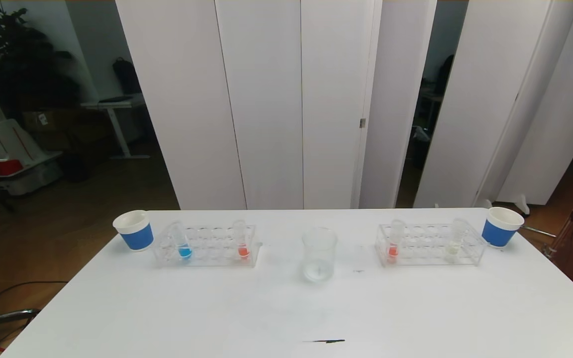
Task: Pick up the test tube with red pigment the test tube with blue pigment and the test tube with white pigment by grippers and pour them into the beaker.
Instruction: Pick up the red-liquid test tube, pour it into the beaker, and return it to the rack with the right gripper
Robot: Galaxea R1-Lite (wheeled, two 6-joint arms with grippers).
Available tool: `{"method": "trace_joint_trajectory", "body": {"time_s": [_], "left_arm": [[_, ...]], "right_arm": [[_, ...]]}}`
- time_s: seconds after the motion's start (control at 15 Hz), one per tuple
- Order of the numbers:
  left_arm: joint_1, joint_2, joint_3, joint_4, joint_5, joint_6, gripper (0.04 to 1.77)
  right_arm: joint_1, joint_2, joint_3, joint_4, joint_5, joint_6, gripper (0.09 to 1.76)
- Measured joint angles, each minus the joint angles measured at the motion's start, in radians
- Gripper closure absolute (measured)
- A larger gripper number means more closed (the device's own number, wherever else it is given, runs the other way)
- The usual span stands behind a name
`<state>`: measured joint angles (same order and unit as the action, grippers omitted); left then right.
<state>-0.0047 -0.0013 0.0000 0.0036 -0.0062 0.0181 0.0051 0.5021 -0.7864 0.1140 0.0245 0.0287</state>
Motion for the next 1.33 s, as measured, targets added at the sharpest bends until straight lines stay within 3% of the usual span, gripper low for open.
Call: {"method": "trace_joint_trajectory", "body": {"time_s": [0.47,0.73,1.33], "left_arm": [[0.0,0.0,0.0,0.0,0.0,0.0,0.06],[0.0,0.0,0.0,0.0,0.0,0.0,0.06],[0.0,0.0,0.0,0.0,0.0,0.0,0.06]], "right_arm": [[0.014,0.409,-0.061,-0.269,-0.007,0.006,0.1],[0.106,0.616,-0.006,-0.427,-0.034,0.013,0.1],[0.399,1.041,0.241,-0.998,-0.373,0.025,0.1]]}}
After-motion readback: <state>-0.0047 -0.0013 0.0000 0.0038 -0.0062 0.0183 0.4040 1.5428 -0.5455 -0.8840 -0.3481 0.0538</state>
